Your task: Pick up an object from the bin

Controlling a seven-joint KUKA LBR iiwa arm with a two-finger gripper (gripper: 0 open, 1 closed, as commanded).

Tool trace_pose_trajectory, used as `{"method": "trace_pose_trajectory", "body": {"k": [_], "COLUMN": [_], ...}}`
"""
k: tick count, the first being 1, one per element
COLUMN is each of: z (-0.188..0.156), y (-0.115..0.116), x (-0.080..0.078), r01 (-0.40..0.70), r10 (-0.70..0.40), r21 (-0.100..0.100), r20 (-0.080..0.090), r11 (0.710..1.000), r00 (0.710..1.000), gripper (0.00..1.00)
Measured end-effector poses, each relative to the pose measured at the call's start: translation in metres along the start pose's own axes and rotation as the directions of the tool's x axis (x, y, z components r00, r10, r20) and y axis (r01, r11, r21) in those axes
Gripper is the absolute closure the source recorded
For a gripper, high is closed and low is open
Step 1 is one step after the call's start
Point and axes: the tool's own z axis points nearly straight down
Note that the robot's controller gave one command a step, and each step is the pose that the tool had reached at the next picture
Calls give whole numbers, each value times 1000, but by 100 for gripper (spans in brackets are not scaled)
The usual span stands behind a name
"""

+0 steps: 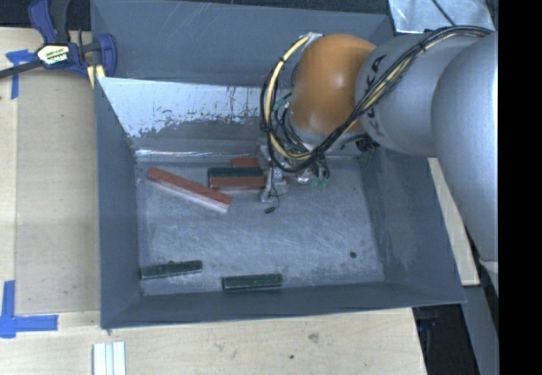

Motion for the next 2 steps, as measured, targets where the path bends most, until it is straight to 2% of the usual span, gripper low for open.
{"method": "trace_pose_trajectory", "body": {"k": [1,2], "z": [-55,-180], "y": [-2,32], "x": [9,-9], "r01": [-14,-109], "r10": [15,109], "r21": [1,2], "r20": [-20,-14], "r11": [1000,994], "r00": [1000,994], "gripper": [100,100]}}
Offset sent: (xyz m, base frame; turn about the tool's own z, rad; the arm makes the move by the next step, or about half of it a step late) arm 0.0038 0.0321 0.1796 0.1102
